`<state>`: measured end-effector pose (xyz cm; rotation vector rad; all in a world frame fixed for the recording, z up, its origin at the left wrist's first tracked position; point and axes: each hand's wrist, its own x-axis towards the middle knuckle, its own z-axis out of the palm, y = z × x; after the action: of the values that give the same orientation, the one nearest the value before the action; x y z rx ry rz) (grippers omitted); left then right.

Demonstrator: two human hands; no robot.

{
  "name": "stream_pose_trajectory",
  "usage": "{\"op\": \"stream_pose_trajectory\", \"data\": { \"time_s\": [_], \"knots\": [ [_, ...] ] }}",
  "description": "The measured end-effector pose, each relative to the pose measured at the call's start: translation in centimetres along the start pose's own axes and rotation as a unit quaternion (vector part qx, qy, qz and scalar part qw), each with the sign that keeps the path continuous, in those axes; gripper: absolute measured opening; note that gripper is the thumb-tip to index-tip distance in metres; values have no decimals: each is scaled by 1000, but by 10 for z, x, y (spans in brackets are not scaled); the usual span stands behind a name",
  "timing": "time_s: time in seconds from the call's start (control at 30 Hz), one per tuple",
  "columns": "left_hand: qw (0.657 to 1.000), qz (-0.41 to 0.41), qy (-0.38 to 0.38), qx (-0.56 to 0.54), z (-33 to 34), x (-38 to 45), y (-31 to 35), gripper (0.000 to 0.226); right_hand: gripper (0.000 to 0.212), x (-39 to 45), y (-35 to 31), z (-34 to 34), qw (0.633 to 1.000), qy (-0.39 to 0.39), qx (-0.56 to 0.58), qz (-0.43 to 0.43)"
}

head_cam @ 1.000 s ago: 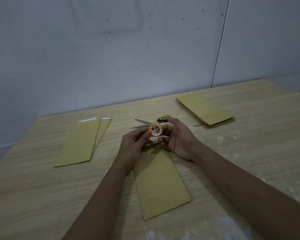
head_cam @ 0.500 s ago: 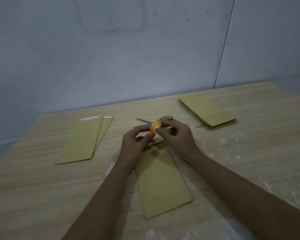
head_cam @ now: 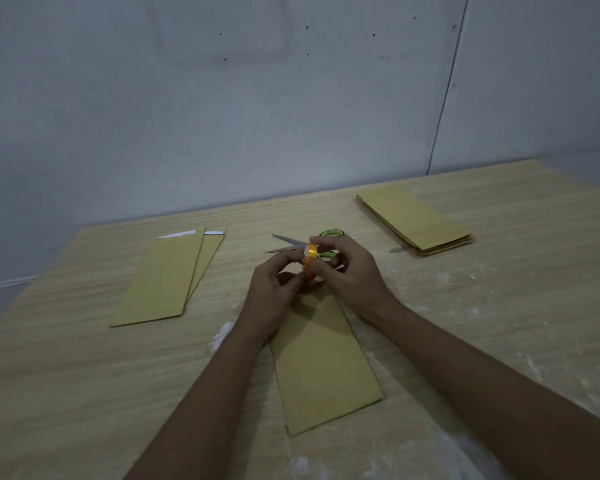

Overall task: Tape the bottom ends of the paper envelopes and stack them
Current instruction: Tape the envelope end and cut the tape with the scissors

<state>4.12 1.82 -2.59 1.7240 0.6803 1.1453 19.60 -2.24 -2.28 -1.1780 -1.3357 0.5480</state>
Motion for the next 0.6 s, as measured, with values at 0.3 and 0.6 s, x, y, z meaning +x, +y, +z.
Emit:
{"op": "stream_pose_trajectory", "data": {
  "time_s": [0.3,0.6],
  "knots": [
    [1000,5,8,28,1,0,-3,25,26,1,-5,-3,998,11,-28,-51],
    [999,8,1,47,0,-1,0,17,22,2,-8,-9,999,9,-15,-39]
  ]
}}
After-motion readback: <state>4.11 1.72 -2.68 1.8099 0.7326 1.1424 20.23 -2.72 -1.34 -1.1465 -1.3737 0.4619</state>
